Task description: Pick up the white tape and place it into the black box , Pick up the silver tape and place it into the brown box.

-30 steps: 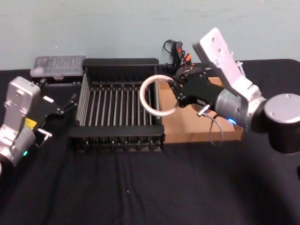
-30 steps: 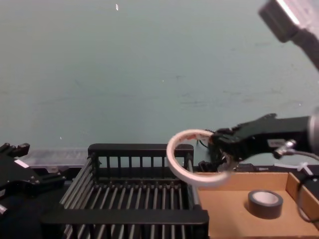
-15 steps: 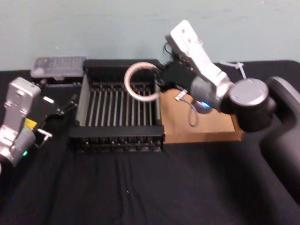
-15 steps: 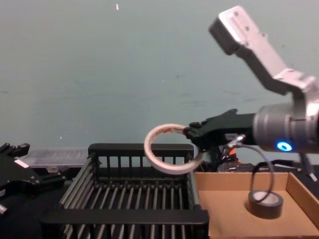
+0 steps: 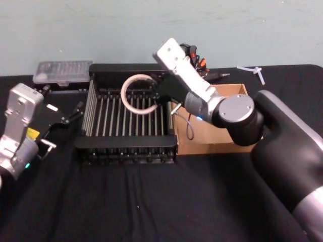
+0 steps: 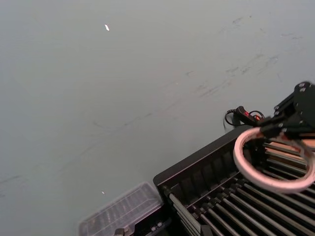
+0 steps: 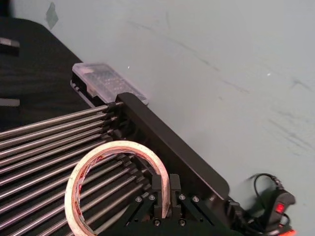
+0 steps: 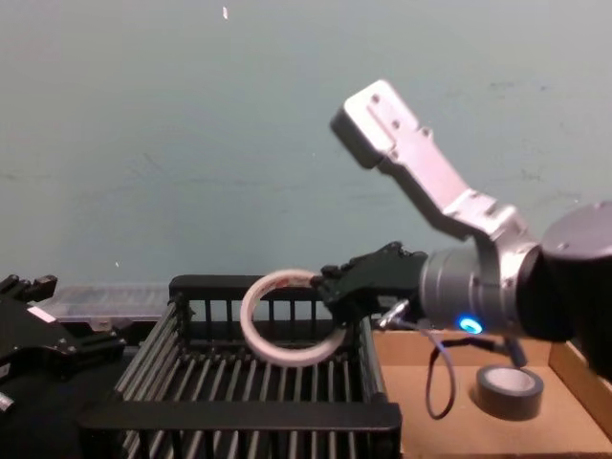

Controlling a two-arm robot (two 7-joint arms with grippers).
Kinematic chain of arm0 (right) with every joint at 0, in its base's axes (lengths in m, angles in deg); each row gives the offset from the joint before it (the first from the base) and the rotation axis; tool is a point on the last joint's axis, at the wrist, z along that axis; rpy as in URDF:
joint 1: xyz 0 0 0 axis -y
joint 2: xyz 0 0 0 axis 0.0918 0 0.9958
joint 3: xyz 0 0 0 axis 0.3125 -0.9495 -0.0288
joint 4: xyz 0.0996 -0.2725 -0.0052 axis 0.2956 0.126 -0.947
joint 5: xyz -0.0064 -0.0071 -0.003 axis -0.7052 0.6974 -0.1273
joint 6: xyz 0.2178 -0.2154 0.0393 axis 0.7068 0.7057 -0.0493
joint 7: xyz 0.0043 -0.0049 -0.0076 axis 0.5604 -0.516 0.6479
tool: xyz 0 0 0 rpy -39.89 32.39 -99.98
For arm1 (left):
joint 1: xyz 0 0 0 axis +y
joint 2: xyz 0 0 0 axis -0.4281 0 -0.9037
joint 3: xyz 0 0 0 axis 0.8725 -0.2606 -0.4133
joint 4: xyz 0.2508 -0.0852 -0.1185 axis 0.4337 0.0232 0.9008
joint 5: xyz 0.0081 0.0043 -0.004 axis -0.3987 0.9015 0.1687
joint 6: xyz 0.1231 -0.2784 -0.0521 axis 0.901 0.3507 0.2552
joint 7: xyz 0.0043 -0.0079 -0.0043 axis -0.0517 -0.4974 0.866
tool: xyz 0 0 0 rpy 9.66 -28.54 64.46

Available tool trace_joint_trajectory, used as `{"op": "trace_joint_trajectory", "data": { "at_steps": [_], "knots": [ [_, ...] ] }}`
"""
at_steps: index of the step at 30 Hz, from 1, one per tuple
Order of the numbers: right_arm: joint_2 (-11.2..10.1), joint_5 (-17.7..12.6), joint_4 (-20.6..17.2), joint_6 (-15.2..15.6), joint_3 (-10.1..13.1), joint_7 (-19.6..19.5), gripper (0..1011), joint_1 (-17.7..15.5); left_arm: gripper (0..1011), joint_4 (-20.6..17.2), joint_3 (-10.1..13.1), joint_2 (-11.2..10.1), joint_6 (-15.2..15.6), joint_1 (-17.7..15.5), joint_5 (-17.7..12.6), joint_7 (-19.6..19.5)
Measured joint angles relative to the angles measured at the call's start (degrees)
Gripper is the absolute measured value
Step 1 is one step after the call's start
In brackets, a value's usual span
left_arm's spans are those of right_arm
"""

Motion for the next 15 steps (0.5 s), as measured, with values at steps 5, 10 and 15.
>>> {"op": "trace_joint_trajectory", "data": {
  "at_steps": [5,10,15],
  "knots": [
    [1.13,0.93,3.04,-1.45,-0.35,0.03,97,0.92,1001,0.00,0.00,0.00,0.00,0.00,0.00,0.00],
    [0.98,0.91,2.62,-1.39,-0.30,0.01,97,0.86,1001,0.00,0.00,0.00,0.00,0.00,0.00,0.00],
    [0.90,0.82,2.36,-1.26,-0.27,0.00,97,0.76,1001,0.00,0.00,0.00,0.00,0.00,0.00,0.00]
  ]
}}
